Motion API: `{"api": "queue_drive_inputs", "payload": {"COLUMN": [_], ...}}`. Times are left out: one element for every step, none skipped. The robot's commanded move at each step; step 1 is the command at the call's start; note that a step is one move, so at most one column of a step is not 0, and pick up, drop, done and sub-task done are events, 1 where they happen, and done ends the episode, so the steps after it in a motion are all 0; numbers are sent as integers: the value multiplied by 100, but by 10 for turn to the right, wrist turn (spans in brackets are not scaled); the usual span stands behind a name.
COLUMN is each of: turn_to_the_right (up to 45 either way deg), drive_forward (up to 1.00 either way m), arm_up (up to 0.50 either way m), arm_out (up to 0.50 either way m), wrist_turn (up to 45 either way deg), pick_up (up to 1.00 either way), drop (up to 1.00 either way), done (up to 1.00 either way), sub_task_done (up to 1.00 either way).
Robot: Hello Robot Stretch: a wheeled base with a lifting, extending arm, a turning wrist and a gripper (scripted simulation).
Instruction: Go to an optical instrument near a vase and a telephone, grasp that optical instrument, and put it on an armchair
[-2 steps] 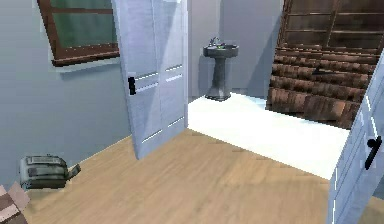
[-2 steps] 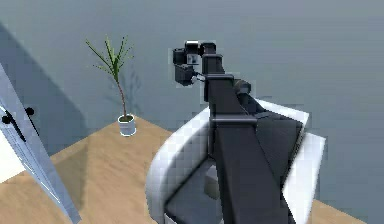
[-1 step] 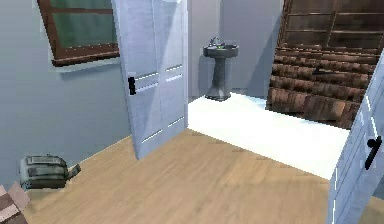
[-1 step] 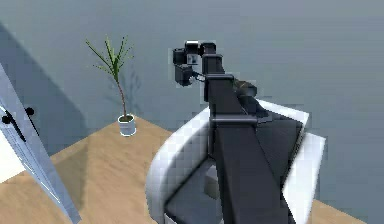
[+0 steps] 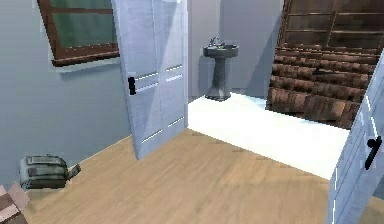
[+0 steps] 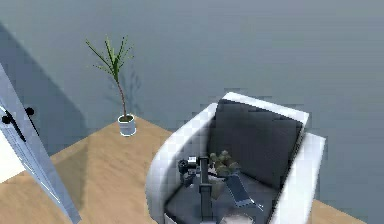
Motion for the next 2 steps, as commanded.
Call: {"api": "queue_drive_inputs", "payload": {"turn_to_the_right": [0,0], "drive_forward": [0,0], "arm_up": [-32,0], "arm_out": [0,0], "wrist_turn": [0,0], "pick_up": [0,0], "drop": [0,100], "done": [0,0], "sub_task_done": [0,0]}}
